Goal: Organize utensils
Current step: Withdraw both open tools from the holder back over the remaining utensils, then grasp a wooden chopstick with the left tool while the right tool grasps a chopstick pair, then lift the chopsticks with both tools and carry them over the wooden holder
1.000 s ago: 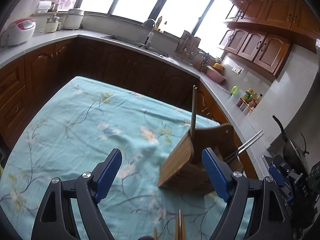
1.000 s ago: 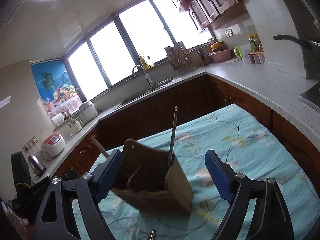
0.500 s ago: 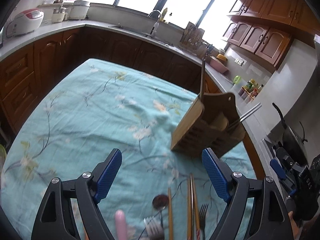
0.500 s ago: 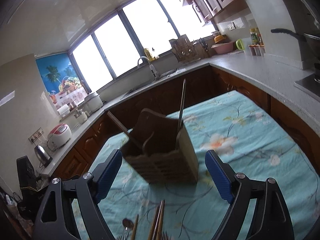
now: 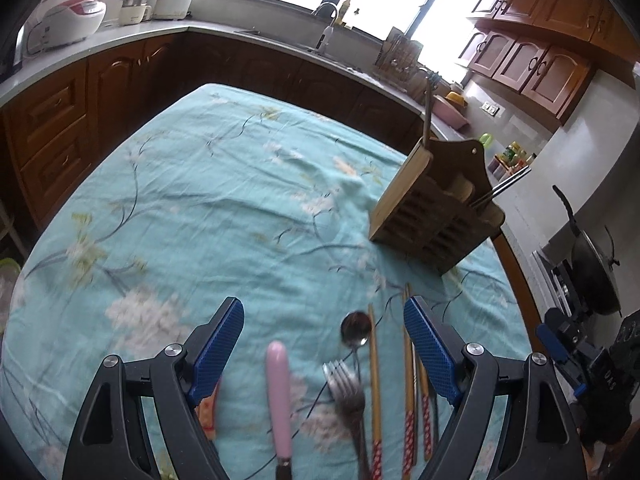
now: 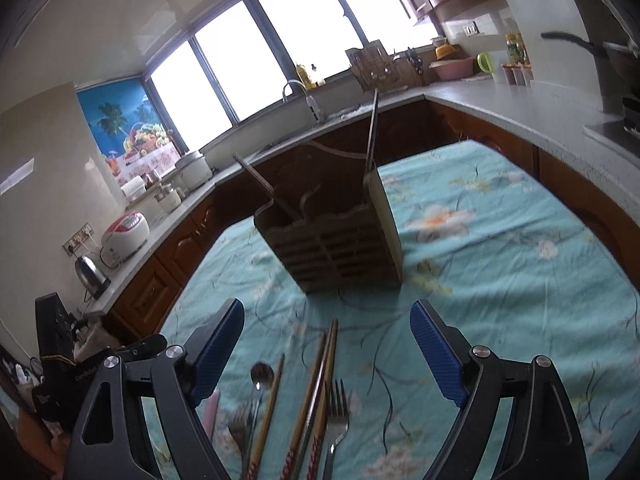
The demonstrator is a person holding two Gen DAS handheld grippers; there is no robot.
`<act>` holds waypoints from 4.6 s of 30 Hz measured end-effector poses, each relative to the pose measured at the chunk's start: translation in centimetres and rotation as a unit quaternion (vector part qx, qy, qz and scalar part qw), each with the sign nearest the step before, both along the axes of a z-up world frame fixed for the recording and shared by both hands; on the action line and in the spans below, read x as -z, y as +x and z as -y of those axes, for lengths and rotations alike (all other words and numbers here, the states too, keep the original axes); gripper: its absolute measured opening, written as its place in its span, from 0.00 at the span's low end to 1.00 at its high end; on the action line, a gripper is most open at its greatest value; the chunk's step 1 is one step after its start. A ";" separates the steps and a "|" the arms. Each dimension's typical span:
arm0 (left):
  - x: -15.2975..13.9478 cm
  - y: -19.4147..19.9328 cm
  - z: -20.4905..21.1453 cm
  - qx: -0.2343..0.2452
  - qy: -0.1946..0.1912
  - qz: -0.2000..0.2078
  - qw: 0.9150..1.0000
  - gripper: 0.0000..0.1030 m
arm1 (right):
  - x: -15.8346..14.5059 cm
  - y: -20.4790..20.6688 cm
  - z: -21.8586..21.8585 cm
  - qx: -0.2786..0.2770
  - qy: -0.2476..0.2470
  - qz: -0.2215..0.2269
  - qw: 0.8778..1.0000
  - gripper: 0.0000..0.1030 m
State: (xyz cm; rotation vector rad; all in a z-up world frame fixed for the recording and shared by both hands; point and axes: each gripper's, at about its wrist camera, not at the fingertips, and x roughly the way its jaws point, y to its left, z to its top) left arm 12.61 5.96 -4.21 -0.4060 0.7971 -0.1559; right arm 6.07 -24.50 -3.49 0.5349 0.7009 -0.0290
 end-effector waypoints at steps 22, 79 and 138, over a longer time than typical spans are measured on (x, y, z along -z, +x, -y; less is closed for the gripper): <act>1.7 -0.8 1.9 0.013 0.040 -0.033 0.999 0.80 | 3.8 -2.6 -2.8 -0.035 -0.007 -0.055 0.998 0.84; 1.4 4.6 6.2 0.130 0.085 -0.015 0.988 0.02 | 5.1 1.4 -1.2 -0.092 0.018 -0.101 0.990 0.02; -9.3 -0.8 2.3 0.023 0.071 0.154 0.985 0.02 | -6.4 -0.2 1.5 0.008 -0.123 0.071 0.990 0.02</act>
